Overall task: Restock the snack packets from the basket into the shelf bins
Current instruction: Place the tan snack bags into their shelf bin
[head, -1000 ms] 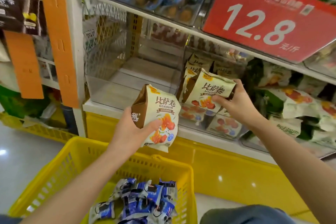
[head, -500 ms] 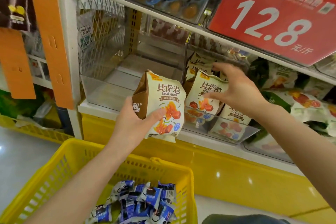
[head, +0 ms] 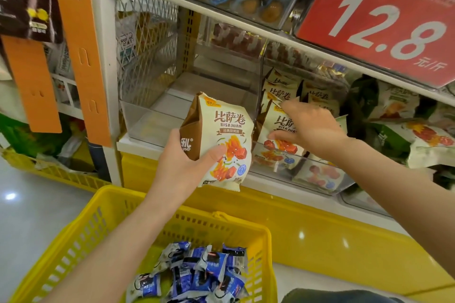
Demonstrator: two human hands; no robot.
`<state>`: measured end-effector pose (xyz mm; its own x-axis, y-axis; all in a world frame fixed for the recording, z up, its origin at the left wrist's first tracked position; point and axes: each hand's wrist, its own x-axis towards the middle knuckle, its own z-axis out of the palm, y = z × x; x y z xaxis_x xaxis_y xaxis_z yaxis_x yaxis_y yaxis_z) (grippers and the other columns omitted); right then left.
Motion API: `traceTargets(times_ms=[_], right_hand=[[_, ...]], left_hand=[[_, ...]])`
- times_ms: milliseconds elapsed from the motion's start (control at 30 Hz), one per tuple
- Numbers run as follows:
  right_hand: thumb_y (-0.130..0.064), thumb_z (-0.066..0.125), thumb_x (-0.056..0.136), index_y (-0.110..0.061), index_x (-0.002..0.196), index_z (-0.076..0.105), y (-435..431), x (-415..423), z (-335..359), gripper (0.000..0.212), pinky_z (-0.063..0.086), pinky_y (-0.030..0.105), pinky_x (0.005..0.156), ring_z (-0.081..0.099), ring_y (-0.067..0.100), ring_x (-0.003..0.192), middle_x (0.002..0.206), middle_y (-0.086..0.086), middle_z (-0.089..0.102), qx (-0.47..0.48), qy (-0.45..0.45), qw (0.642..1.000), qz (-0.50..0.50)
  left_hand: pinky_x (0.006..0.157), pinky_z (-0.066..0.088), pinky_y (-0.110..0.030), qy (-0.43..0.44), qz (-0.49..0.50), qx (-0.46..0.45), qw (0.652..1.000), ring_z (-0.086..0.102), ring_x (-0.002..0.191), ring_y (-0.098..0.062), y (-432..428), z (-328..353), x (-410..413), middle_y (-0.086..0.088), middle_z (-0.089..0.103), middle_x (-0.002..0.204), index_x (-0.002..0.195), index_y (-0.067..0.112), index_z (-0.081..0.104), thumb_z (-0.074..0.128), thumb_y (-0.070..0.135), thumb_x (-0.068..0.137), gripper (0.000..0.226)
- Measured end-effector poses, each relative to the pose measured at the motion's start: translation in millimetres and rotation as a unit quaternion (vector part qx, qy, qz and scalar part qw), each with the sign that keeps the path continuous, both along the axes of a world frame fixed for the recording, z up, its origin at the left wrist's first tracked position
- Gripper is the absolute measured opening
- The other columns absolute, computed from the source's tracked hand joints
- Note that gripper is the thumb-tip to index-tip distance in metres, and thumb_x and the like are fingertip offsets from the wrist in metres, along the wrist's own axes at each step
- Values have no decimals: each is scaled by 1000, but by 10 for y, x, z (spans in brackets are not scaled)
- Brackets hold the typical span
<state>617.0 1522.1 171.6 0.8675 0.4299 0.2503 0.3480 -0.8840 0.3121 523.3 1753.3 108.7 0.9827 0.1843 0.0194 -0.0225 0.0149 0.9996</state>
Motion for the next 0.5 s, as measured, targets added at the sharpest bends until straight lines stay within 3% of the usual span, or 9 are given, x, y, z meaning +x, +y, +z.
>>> traceTargets(times_ms=[133,233,267,333,400,467,500], right_hand=[[-62,51,78,-11,122,48,-10,-53,-56,69,45,35,75,58,28,98,115,9,59,1,-10,1000,22],[-64,52,78,-14,134,40,28,-49,3,76,44,35,88,52,26,114,131,7,52,14,45,999,-7],[-64,53,78,-16,138,37,16,-66,39,78,42,35,92,49,24,120,137,4,48,46,82,996,-12],[-59,52,81,-24,140,36,-73,-147,113,70,39,32,96,46,13,122,139,-4,45,204,123,971,0],[-46,50,89,-25,132,45,-267,-230,164,48,42,27,93,50,4,111,124,-9,53,373,49,926,17],[-32,54,92,-23,124,53,-532,-241,185,33,45,26,89,55,7,104,112,-10,57,398,-1,917,-32],[-28,57,90,-22,123,54,-669,-221,176,34,44,26,89,56,11,106,113,-8,58,364,24,928,-79]], left_hand=[[43,42,-4,0,-2,2,1000,56,80,1,-7,19,-3,22,54,89,107,33,41,75,39,69,51],[43,43,-5,-1,-10,3,1000,57,80,1,-27,53,-26,23,54,89,103,37,40,74,41,67,50],[43,43,-5,-2,-14,3,1000,57,80,1,-34,64,-39,23,54,89,101,39,40,73,42,65,49],[44,44,-6,-3,-23,14,1000,57,81,2,-38,86,-63,24,55,89,97,43,40,72,45,63,47],[47,45,-8,-4,-32,29,999,59,81,0,-43,109,-75,23,57,90,91,44,43,70,50,58,43],[51,47,-10,-7,-39,37,999,62,83,-3,-60,112,-70,21,60,92,89,44,45,68,52,52,44],[52,48,-11,-8,-42,40,998,62,84,-3,-74,110,-65,20,61,93,90,43,46,68,52,52,45]])
